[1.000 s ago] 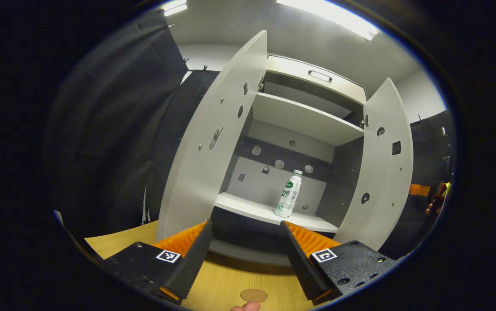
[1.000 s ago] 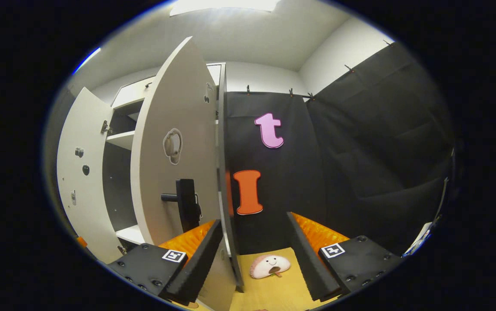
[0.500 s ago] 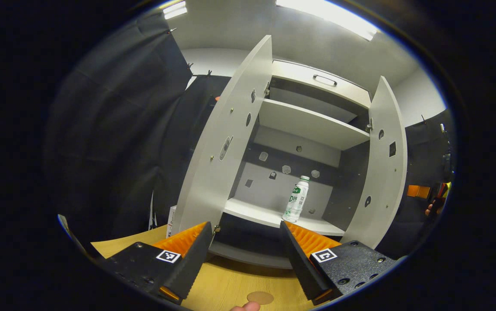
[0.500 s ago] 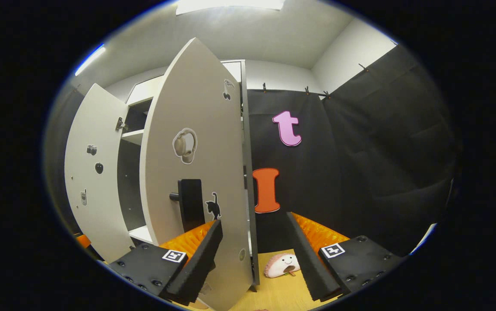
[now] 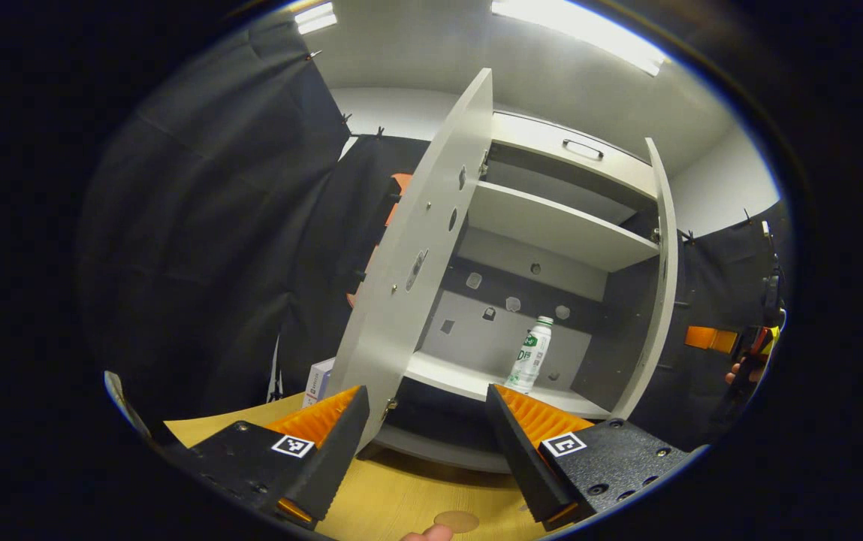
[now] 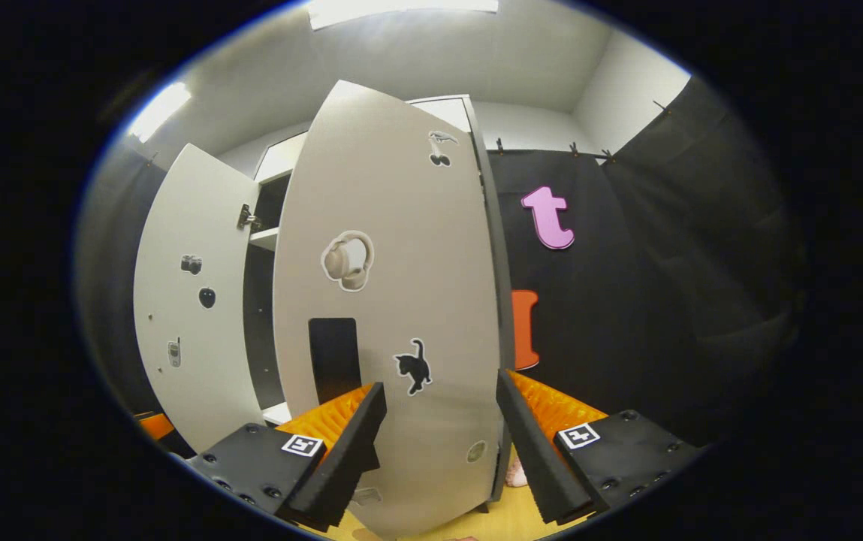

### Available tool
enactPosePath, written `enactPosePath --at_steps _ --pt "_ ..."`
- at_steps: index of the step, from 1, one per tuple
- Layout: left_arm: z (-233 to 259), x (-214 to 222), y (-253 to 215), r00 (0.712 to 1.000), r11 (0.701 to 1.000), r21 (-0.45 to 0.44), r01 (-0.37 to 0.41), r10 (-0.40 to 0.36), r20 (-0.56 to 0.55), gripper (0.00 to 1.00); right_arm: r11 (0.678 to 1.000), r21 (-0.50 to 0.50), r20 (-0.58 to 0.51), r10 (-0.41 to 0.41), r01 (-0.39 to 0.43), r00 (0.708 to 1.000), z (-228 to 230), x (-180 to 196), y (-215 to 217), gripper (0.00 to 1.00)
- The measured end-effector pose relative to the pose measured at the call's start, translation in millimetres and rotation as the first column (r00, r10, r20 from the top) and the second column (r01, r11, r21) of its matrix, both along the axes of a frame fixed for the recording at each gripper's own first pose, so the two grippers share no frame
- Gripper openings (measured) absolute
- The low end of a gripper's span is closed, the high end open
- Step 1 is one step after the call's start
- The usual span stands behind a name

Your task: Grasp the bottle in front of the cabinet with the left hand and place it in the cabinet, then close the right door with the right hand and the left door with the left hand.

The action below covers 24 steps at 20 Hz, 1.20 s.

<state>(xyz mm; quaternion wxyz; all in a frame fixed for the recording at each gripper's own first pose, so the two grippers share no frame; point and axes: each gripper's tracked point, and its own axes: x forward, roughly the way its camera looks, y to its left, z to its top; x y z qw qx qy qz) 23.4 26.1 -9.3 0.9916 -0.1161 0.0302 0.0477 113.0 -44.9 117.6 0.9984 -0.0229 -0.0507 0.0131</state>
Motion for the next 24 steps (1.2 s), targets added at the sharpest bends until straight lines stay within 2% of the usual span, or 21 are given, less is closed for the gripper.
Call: enactPosePath --at_steps 7,8,9,14,15,19,20,24 --pt "29.3 -3.0 55.7 0.991 0.992 0.030 -0.126 0.125 0.047 0.95 0.998 -0.016 -0.057 0.058 -0.059 0.997 -28.5 -1.0 16.9 0.98" --pt "35.1 -3.0 66.2 0.988 0.989 0.027 -0.144 0.143 0.053 0.92 0.998 -0.010 -0.061 0.063 -0.063 0.996 -31.4 -1.3 17.9 0.98" --pt "39.7 -3.6 74.7 0.985 0.986 0.023 -0.162 0.161 0.060 0.95 0.998 -0.005 -0.062 0.065 -0.065 0.996 -33.9 -2.7 17.4 0.98" --pt "67.8 4.5 142.4 0.949 0.953 0.034 -0.302 0.297 0.111 0.95 0.999 0.011 -0.074 0.043 -0.043 0.996 -46.9 -14.0 1.3 0.98" --pt "73.2 13.4 148.5 0.948 0.953 0.028 -0.301 0.296 0.117 0.92 0.999 0.022 -0.082 0.045 -0.043 0.996 -50.2 -16.7 -1.3 0.98" --pt "92.1 47.6 171.1 0.946 0.953 0.073 -0.295 0.280 0.166 0.94 0.999 0.038 -0.101 0.016 -0.013 0.995 -59.7 -25.5 -14.4 0.98" --pt "93.1 56.1 172.5 0.947 0.953 0.086 -0.289 0.273 0.167 0.94 0.999 0.038 -0.102 0.003 0.001 0.995 -60.9 -28.0 -18.3 0.89" --pt "88.8 80.0 172.0 0.954 0.954 0.123 -0.274 0.254 0.159 0.94 0.998 0.037 -0.093 -0.038 0.042 0.995 -60.3 -38.1 -31.2 0.89"
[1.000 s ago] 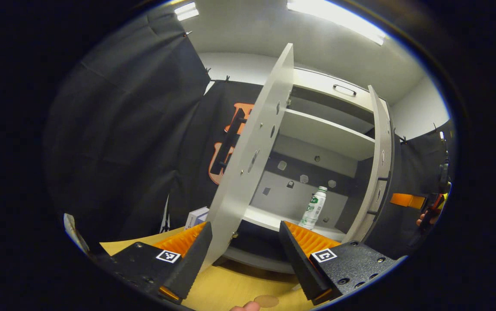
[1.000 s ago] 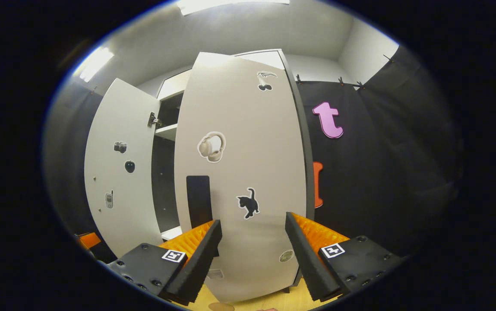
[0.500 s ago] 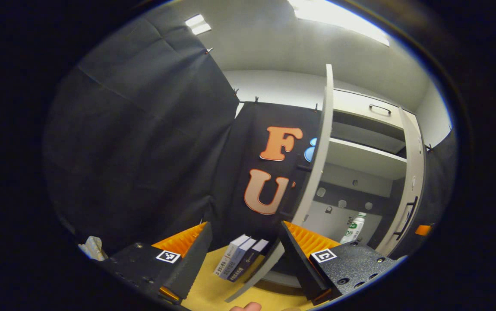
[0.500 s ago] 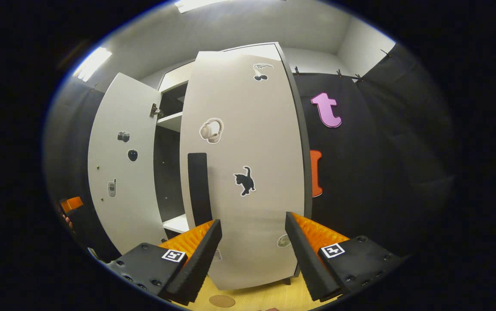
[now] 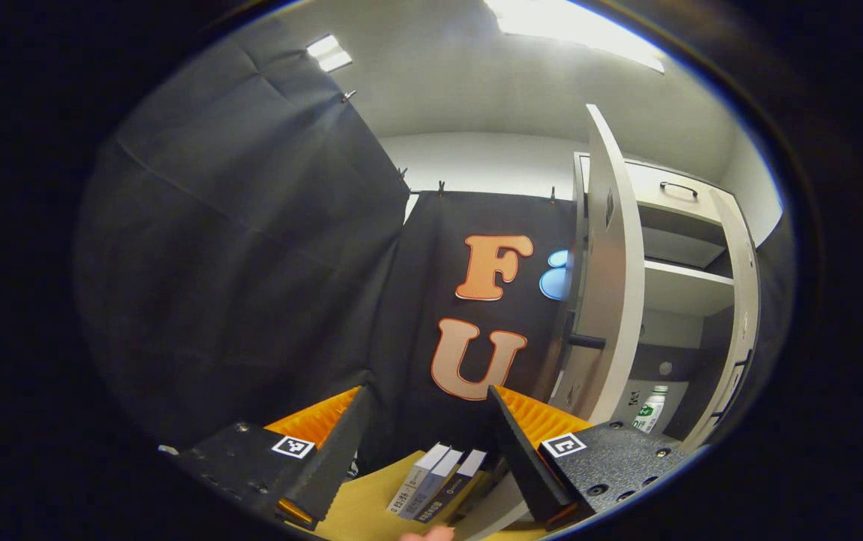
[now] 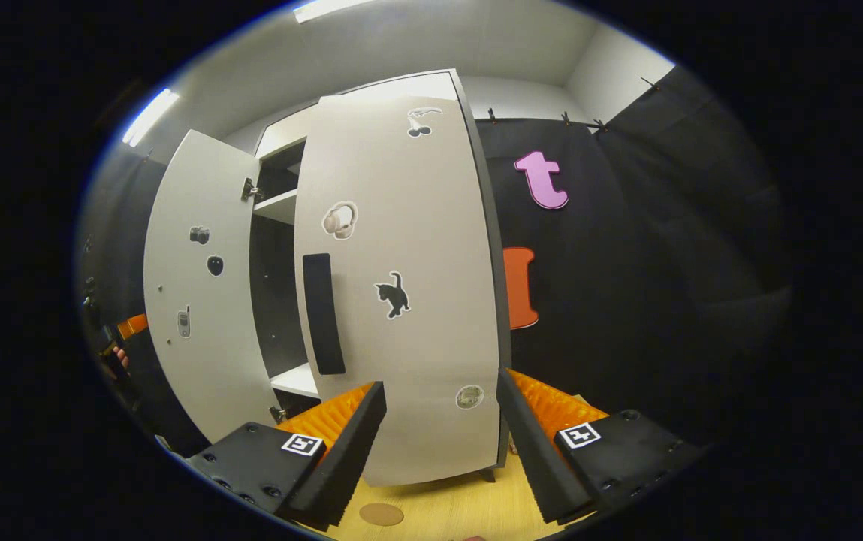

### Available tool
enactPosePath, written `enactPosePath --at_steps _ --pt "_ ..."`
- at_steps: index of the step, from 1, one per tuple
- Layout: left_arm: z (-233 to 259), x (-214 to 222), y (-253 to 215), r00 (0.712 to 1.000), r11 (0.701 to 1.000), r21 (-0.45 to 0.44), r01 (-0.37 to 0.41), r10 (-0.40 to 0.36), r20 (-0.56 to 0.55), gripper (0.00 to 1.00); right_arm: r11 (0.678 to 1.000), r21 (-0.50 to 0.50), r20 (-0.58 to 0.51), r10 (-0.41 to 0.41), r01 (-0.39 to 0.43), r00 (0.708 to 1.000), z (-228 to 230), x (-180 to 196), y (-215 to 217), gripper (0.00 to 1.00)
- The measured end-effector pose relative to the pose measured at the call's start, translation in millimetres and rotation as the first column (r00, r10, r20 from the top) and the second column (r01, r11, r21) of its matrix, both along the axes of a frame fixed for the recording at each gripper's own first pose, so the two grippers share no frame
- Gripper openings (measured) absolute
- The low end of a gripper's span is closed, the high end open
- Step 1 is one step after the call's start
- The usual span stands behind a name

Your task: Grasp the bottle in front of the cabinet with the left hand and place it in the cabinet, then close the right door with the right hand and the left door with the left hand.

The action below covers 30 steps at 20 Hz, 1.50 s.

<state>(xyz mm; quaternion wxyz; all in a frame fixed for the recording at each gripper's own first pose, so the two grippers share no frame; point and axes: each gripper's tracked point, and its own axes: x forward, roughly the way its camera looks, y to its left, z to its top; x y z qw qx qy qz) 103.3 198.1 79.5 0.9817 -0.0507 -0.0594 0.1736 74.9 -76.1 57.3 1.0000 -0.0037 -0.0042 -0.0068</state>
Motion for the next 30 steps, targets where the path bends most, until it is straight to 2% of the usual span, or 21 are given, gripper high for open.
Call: enactPosePath --at_steps 5,6,7,9,10,11,12,13,14,15,16,17,19,20,22,24,25,26,27,28,30 --pt "-9.6 11.6 -12.4 0.999 0.999 0.024 0.027 -0.027 -0.019 0.94 0.999 0.012 0.008 -0.052 0.052 0.999 -3.1 -11.5 -16.2 0.89" --pt "-9.3 10.9 -14.0 0.999 0.999 0.033 0.027 -0.026 -0.019 0.94 0.998 0.015 0.007 -0.060 0.060 0.998 -4.7 -13.6 -19.5 0.98" --pt "-7.9 12.0 -15.5 0.999 0.999 0.040 0.032 -0.031 -0.019 0.97 0.998 0.018 0.005 -0.066 0.066 0.998 -6.0 -15.3 -22.5 0.98" --pt "-6.2 11.3 -23.7 0.998 0.997 0.054 0.059 -0.058 -0.023 0.88 0.997 0.025 -0.001 -0.074 0.074 0.997 -8.5 -17.6 -26.3 0.98" --pt "-7.2 10.0 -28.6 0.997 0.996 0.052 0.072 -0.071 -0.026 0.93 0.997 0.029 -0.005 -0.078 0.078 0.997 -9.9 -19.3 -28.6 0.98" --pt "-8.3 8.1 -33.0 0.996 0.995 0.049 0.087 -0.086 -0.029 0.93 0.996 0.033 -0.009 -0.080 0.080 0.997 -11.0 -20.5 -31.1 0.98" --pt "-7.7 5.4 -38.9 0.994 0.993 0.052 0.104 -0.102 -0.032 0.88 0.996 0.037 -0.013 -0.079 0.079 0.997 -11.5 -20.1 -31.6 0.98" --pt "-7.1 5.8 -44.9 0.993 0.991 0.060 0.118 -0.116 -0.035 0.93 0.996 0.040 -0.017 -0.075 0.076 0.997 -12.0 -20.6 -32.2 0.98" --pt "-6.3 4.1 -51.4 0.991 0.989 0.071 0.128 -0.125 -0.038 0.93 0.997 0.043 -0.019 -0.071 0.072 0.997 -12.5 -20.8 -32.6 0.98" --pt "-5.5 2.9 -58.0 0.991 0.987 0.083 0.135 -0.132 -0.038 0.88 0.997 0.044 -0.018 -0.067 0.067 0.998 -11.5 -21.3 -32.8 0.98" --pt "-4.1 2.3 -64.7 0.990 0.986 0.094 0.141 -0.138 -0.039 0.88 0.997 0.044 -0.017 -0.063 0.064 0.998 -11.3 -22.3 -33.0 0.98" --pt "-5.1 1.8 -70.6 0.989 0.984 0.100 0.147 -0.144 -0.040 0.93 0.997 0.042 -0.015 -0.060 0.061 0.998 -10.7 -22.9 -33.2 0.98" --pt "-6.1 3.1 -82.5 0.986 0.982 0.089 0.167 -0.164 -0.040 0.93 0.998 0.039 -0.014 -0.055 0.055 0.998 -9.3 -24.4 -33.7 0.98" --pt "-6.1 2.9 -88.5 0.983 0.980 0.078 0.184 -0.181 -0.038 0.88 0.998 0.037 -0.014 -0.053 0.054 0.998 -9.9 -23.4 -34.0 0.98" --pt "-9.3 4.7 -104.2 0.975 0.973 0.057 0.223 -0.221 -0.038 0.93 0.998 0.036 -0.016 -0.057 0.057 0.998 -11.0 -23.6 -36.5 0.98" --pt "-11.2 7.4 -117.8 0.967 0.966 0.045 0.255 -0.253 -0.041 0.88 0.997 0.042 -0.021 -0.058 0.059 0.998 -11.9 -26.2 -39.4 0.98" --pt "-10.5 8.8 -118.3 0.963 0.962 0.042 0.269 -0.267 -0.043 0.88 0.997 0.046 -0.021 -0.060 0.061 0.998 -12.2 -27.3 -41.3 0.98" --pt "-10.0 10.3 -122.9 0.959 0.959 0.041 0.282 -0.280 -0.045 0.93 0.997 0.050 -0.020 -0.063 0.064 0.998 -11.6 -29.4 -43.4 0.98" --pt "-9.5 15.5 -130.2 0.955 0.954 0.042 0.296 -0.294 -0.047 0.88 0.996 0.051 -0.020 -0.066 0.067 0.998 -11.6 -31.3 -45.4 0.98" --pt "-8.9 20.4 -136.2 0.949 0.949 0.041 0.312 -0.310 -0.050 0.93 0.996 0.051 -0.020 -0.070 0.071 0.997 -11.2 -32.1 -46.7 0.98" --pt "-12.2 30.5 -151.9 0.937 0.937 0.037 0.346 -0.344 -0.057 0.88 0.996 0.049 -0.019 -0.079 0.080 0.997 -9.4 -34.3 -49.9 0.98"
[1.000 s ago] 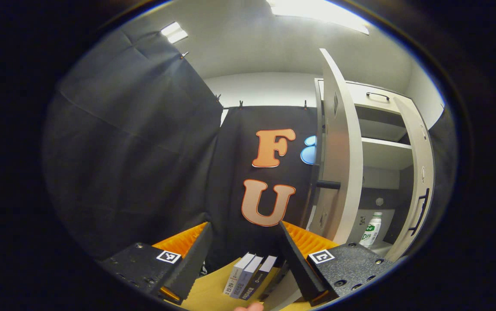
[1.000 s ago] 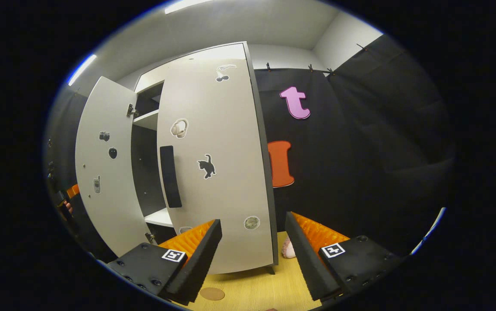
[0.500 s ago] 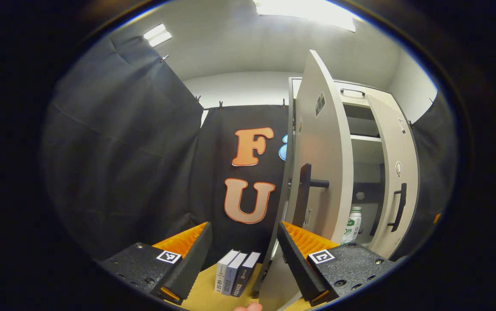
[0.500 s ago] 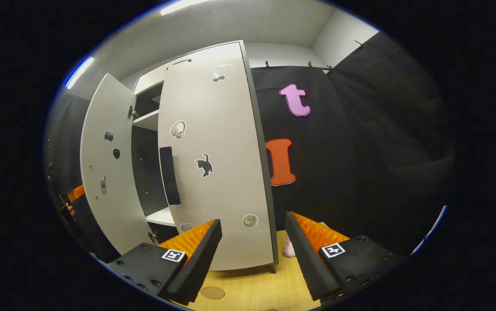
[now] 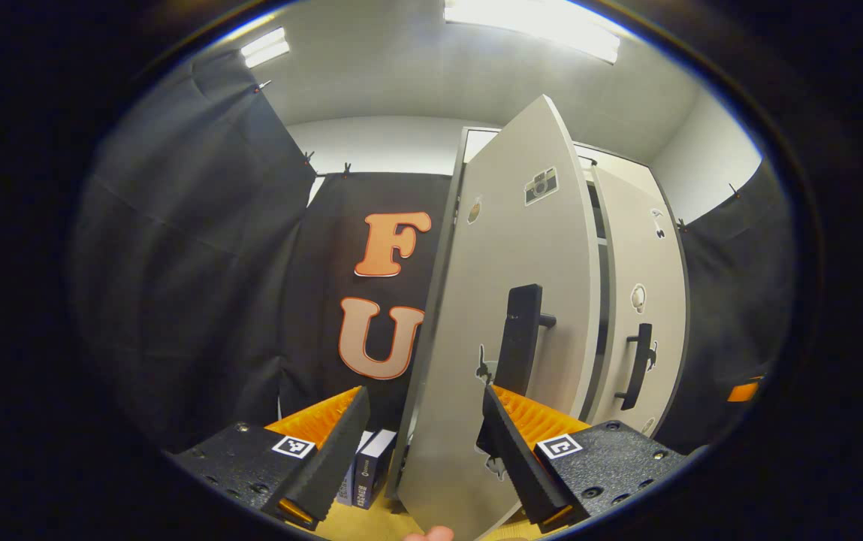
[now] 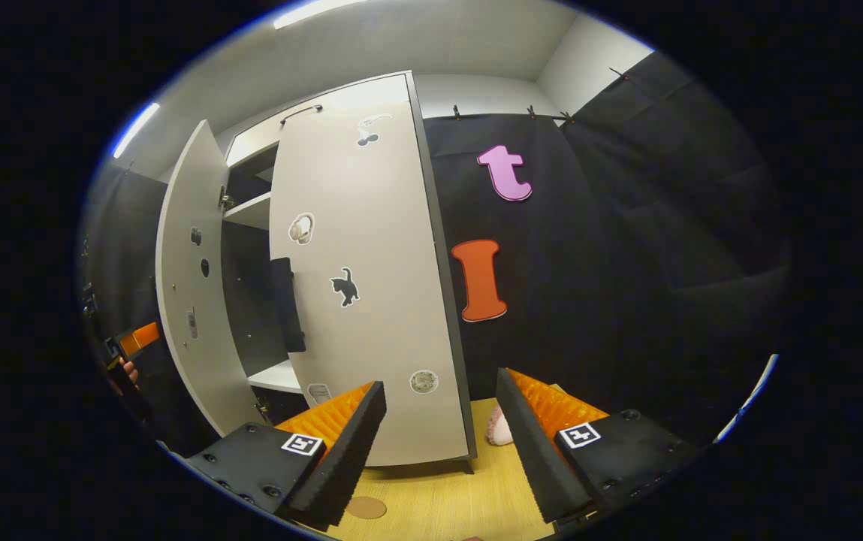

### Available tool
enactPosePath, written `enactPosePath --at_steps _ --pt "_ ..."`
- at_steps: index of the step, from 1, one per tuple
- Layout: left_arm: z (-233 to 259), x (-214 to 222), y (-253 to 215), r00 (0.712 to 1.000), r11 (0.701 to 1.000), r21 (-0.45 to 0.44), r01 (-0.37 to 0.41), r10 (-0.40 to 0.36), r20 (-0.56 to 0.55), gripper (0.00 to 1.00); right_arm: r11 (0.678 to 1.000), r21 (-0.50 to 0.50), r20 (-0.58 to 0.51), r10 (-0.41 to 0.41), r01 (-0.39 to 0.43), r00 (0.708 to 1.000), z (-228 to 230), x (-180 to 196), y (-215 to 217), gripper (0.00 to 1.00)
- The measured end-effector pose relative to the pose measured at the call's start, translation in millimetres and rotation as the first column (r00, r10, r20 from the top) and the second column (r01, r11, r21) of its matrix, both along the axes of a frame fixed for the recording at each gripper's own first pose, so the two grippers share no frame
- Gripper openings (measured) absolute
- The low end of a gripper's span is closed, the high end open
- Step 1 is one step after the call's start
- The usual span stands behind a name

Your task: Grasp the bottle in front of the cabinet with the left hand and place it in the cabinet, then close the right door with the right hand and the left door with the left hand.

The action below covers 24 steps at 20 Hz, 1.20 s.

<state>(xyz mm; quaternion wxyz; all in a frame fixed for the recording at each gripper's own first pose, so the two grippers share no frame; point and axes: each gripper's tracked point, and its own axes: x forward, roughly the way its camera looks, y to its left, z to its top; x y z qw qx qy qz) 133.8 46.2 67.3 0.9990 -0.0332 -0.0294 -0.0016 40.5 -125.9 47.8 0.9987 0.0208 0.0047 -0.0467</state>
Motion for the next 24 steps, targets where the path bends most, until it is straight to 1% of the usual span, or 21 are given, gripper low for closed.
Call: enactPosePath --at_steps 1,2,3,4,5,7,8,9,11,12,13,14,16,17,18,19,20,21,22,23,24 --pt "-4.9 -2.6 -15.8 1.000 1.000 -0.003 0.021 -0.021 -0.002 0.93 1.000 -0.002 0.001 -0.004 0.004 1.000 0.6 -1.2 -2.0 0.98" --pt "-6.5 -3.6 -27.0 0.999 0.999 -0.008 0.039 -0.039 -0.002 0.92 1.000 -0.005 0.001 -0.009 0.009 1.000 0.8 -2.8 -3.8 0.98" --pt "-7.9 -4.2 -36.2 0.998 0.998 -0.016 0.057 -0.057 -0.002 0.89 1.000 -0.008 0.001 -0.016 0.016 1.000 1.1 -5.3 -5.5 0.98" --pt "-9.3 -1.7 -44.0 0.997 0.997 -0.023 0.073 -0.073 -0.007 0.89 1.000 -0.009 0.002 -0.021 0.021 1.000 1.5 -9.4 -7.7 0.98" --pt "-10.2 1.8 -47.7 0.997 0.996 -0.030 0.082 -0.082 -0.011 0.94 1.000 -0.010 0.001 -0.026 0.026 1.000 1.6 -12.5 -9.1 0.98" --pt "-10.6 5.1 -53.4 0.995 0.994 -0.049 0.094 -0.095 -0.012 0.94 0.999 -0.010 0.004 -0.038 0.038 0.999 3.1 -18.2 -13.8 0.98" --pt "-10.7 5.6 -56.7 0.995 0.993 -0.059 0.102 -0.103 -0.012 0.97 0.999 -0.011 0.008 -0.046 0.046 0.999 4.8 -20.6 -16.4 0.98" --pt "-10.6 5.1 -54.7 0.994 0.992 -0.066 0.107 -0.108 -0.012 0.97 0.998 -0.011 0.012 -0.055 0.055 0.998 6.4 -22.4 -18.5 0.98" --pt "-11.1 4.1 -54.3 0.995 0.993 -0.070 0.100 -0.101 -0.017 0.97 0.998 -0.010 0.019 -0.062 0.063 0.998 7.8 -25.7 -20.1 0.98" --pt "-11.5 3.2 -53.4 0.995 0.993 -0.071 0.094 -0.095 -0.020 0.94 0.998 -0.008 0.020 -0.062 0.062 0.998 8.3 -27.0 -20.4 0.98" --pt "-10.9 2.0 -53.3 0.996 0.993 -0.073 0.088 -0.089 -0.022 0.94 0.998 -0.007 0.022 -0.060 0.060 0.998 8.8 -27.2 -19.5 0.98" --pt "-10.0 0.0 -51.8 0.996 0.994 -0.074 0.082 -0.084 -0.025 0.94 0.998 -0.005 0.024 -0.057 0.057 0.998 8.9 -27.0 -17.8 0.89" --pt "-8.7 -7.1 -45.0 0.997 0.996 -0.070 0.064 -0.066 -0.030 0.94 0.999 -0.003 0.021 -0.049 0.049 0.999 6.4 -25.0 -14.2 0.89" --pt "-11.0 -17.0 -39.7 0.998 0.997 -0.062 0.049 -0.051 -0.028 0.90 0.999 -0.002 0.018 -0.041 0.041 0.999 5.4 -23.4 -11.1 0.98" --pt "-13.0 -25.8 -36.2 0.999 0.998 -0.055 0.035 -0.037 -0.027 0.90 1.000 -0.001 0.016 -0.031 0.031 0.999 4.4 -22.3 -7.4 0.98" --pt "-15.8 -32.6 -33.3 0.999 0.999 -0.044 0.023 -0.024 -0.028 0.94 1.000 -0.001 0.013 -0.022 0.022 1.000 2.6 -18.9 -2.9 0.89" --pt "-18.0 -37.7 -32.8 0.999 0.999 -0.035 0.019 -0.020 -0.030 0.94 1.000 0.000 0.011 -0.010 0.010 1.000 0.1 -16.9 2.0 0.89" --pt "-20.2 -41.8 -33.5 0.999 1.000 -0.025 0.015 -0.016 -0.032 0.90 1.000 0.000 0.010 0.003 -0.003 1.000 -2.2 -14.5 7.8 0.89" --pt "-23.2 -47.7 -32.6 0.999 1.000 -0.016 0.006 -0.007 -0.034 0.90 1.000 0.000 0.008 0.014 -0.014 1.000 -4.8 -13.3 13.0 0.98" --pt "-26.7 -53.1 -31.7 0.999 1.000 -0.012 -0.001 0.001 -0.036 0.94 1.000 0.004 0.006 0.027 -0.027 1.000 -7.6 -11.6 19.0 0.98" --pt "-29.8 -58.3 -32.8 0.999 1.000 -0.010 -0.001 0.001 -0.039 0.94 0.999 0.008 0.004 0.043 -0.043 0.999 -10.1 -10.0 25.1 0.98"
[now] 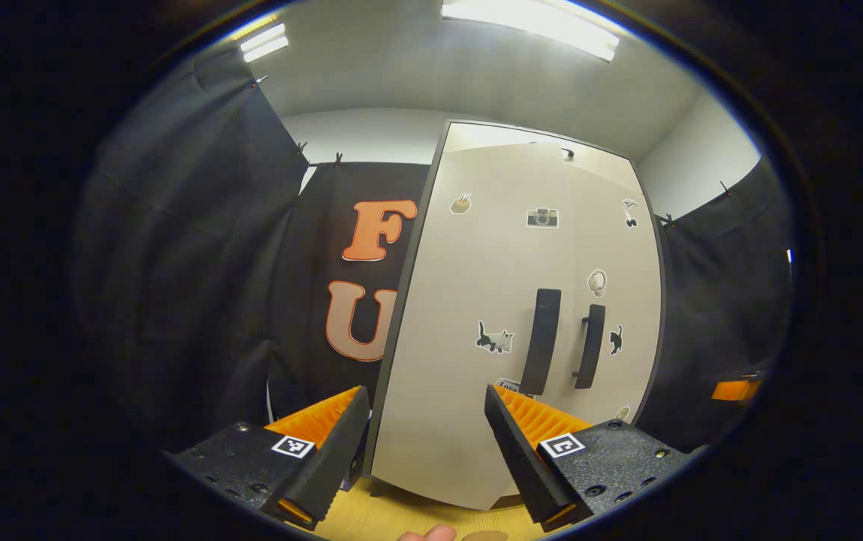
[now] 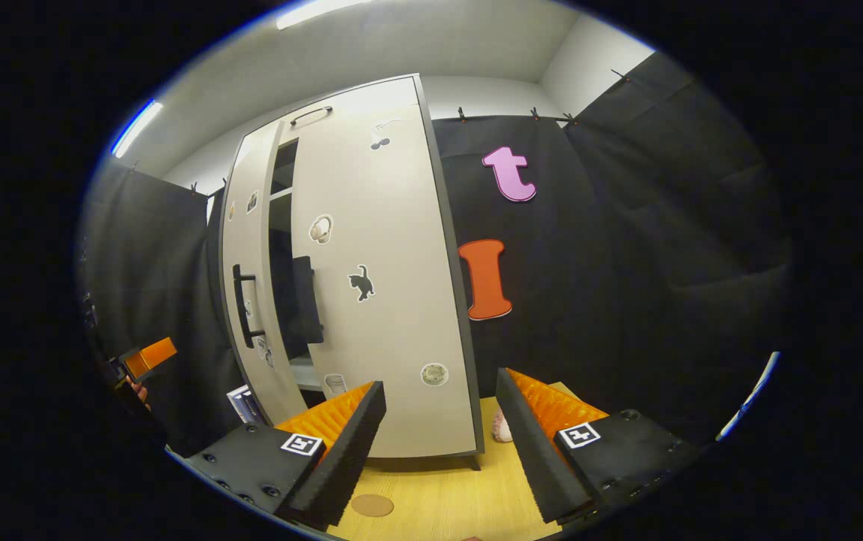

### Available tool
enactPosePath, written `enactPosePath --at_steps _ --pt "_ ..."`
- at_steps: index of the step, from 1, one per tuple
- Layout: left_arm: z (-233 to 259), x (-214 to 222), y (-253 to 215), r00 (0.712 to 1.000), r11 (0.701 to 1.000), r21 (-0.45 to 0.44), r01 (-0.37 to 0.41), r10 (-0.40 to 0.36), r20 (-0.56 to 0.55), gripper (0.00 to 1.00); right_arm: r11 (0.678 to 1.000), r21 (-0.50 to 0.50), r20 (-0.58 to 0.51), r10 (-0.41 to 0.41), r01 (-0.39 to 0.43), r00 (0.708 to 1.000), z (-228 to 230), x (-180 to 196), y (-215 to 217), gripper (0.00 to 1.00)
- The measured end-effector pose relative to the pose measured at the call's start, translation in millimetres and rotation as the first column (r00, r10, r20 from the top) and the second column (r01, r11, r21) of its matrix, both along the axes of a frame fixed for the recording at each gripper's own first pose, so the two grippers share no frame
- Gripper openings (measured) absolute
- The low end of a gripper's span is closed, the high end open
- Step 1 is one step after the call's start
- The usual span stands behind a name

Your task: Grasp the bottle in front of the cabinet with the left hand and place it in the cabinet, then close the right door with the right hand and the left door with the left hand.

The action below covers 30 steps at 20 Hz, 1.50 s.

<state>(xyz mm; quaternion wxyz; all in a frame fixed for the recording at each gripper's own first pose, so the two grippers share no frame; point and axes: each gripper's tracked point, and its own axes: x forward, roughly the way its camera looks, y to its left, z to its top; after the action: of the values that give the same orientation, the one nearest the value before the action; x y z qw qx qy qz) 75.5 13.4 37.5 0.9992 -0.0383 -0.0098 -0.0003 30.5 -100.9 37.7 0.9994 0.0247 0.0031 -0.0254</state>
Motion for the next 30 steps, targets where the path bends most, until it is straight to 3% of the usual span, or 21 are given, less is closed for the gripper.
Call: enactPosePath --at_steps 5,12,17,23,30 --pt "-21.5 -25.0 -5.3 1.000 0.999 0.029 -0.018 0.018 -0.013 0.94 0.999 0.012 0.022 0.033 -0.033 0.999 -8.0 -1.5 19.4 0.98" --pt "-55.9 -52.9 -3.1 0.997 0.996 0.071 -0.051 0.055 -0.055 0.94 0.999 -0.047 0.066 -0.010 0.013 0.998 -16.3 -19.5 17.8 0.98" --pt "-46.7 -54.3 -0.4 0.997 0.996 0.058 -0.074 0.075 -0.019 0.92 0.993 -0.108 0.096 -0.028 0.038 0.995 -20.8 -27.6 31.3 0.98" --pt "-43.7 -57.3 0.4 0.997 0.996 0.053 -0.069 0.070 -0.012 0.94 0.996 -0.071 0.090 0.056 -0.050 0.994 -32.6 -32.4 76.4 0.98" --pt "-42.9 -64.7 4.8 0.997 0.996 0.059 -0.073 0.074 -0.014 0.94 0.993 -0.067 0.054 0.095 -0.092 0.994 -47.1 -33.1 90.9 0.98"
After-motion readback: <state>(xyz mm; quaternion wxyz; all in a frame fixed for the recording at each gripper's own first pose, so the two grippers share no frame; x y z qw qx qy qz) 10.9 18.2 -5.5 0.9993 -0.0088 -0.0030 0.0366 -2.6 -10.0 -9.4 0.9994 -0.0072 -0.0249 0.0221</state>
